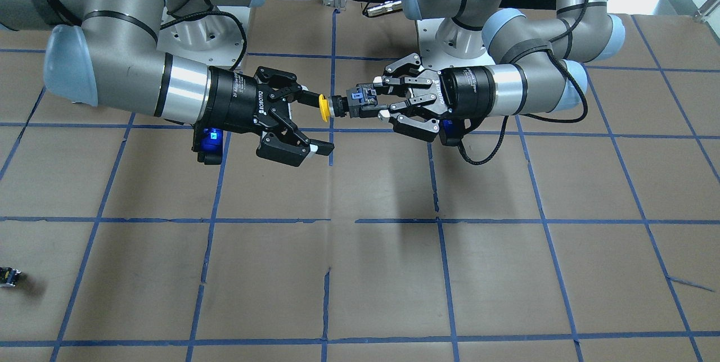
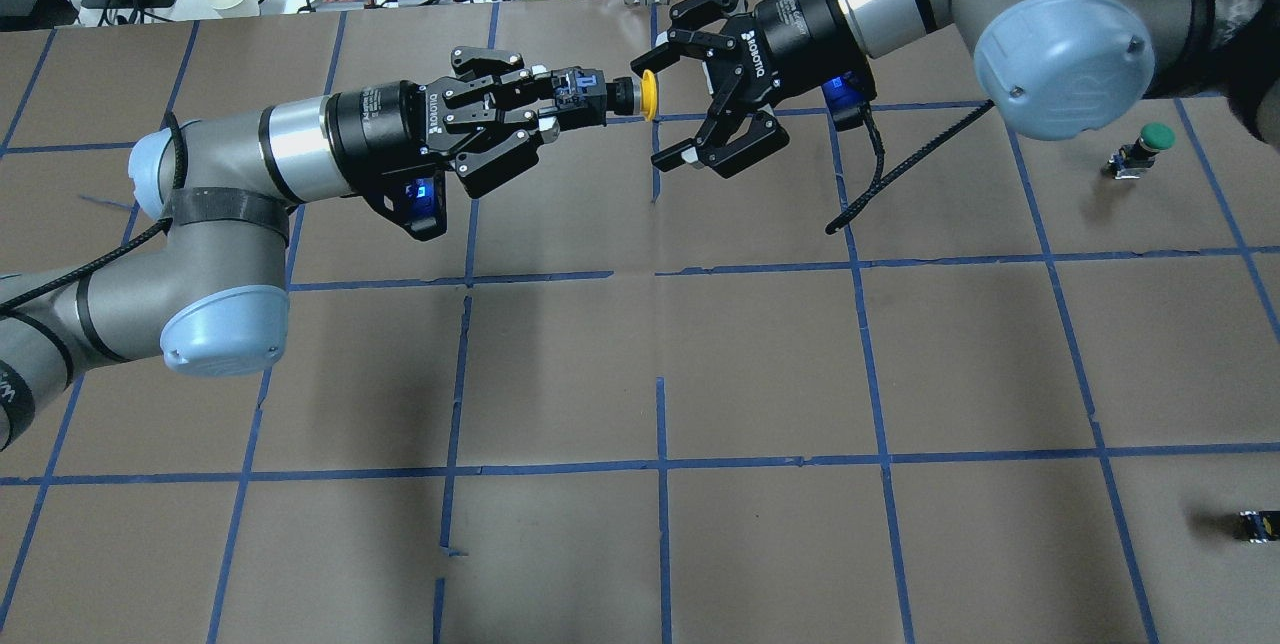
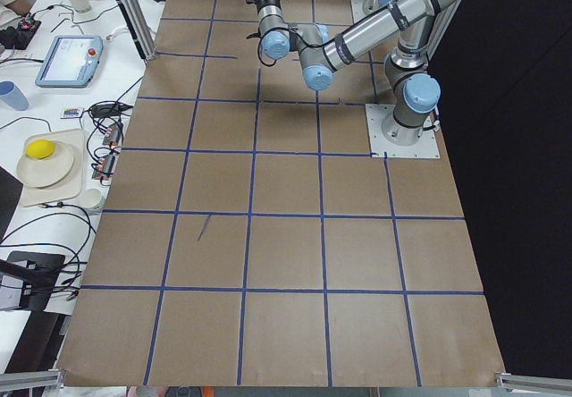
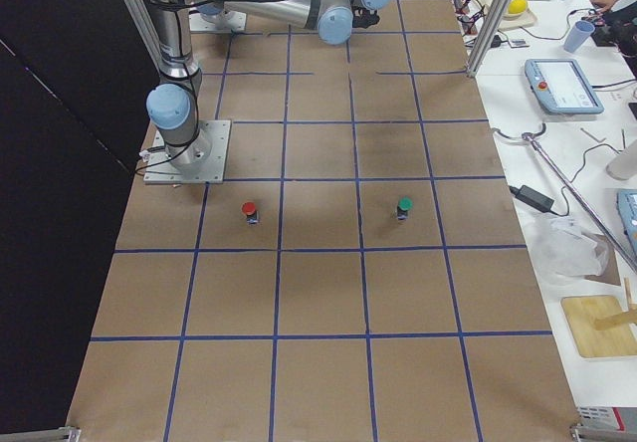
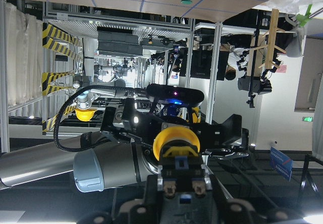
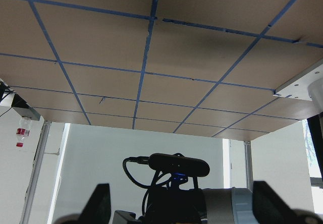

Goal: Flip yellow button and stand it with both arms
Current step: 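Hold the button with the left gripper while the right gripper aligns on the cap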

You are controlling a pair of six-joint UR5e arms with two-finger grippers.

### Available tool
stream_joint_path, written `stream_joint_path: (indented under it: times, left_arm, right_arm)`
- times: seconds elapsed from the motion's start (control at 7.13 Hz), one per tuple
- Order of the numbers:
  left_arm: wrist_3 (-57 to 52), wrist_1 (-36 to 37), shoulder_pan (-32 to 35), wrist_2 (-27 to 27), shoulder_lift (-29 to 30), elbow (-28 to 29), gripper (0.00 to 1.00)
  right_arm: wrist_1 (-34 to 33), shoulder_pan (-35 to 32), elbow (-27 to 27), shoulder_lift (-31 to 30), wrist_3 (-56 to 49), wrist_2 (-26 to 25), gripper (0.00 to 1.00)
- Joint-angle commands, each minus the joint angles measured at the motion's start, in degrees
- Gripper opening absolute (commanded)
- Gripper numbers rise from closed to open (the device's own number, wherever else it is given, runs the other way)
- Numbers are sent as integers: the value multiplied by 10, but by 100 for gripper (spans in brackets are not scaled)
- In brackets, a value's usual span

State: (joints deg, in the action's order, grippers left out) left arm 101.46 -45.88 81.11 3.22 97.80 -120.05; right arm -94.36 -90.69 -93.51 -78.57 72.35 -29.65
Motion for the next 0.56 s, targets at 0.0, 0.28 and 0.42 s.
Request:
stream_joint_path:
  times: [0.0, 0.28, 0.42]
  left_arm:
    - [7, 1, 0, 38, -2, 0, 4]
    - [8, 3, 0, 63, -3, 1, 4]
    - [9, 3, 0, 70, -5, 2, 4]
  right_arm:
    - [1, 1, 10, -3, 13, -2, 99]
    - [3, 9, 22, -5, 25, -4, 99]
    - [10, 11, 25, -17, 25, -8, 99]
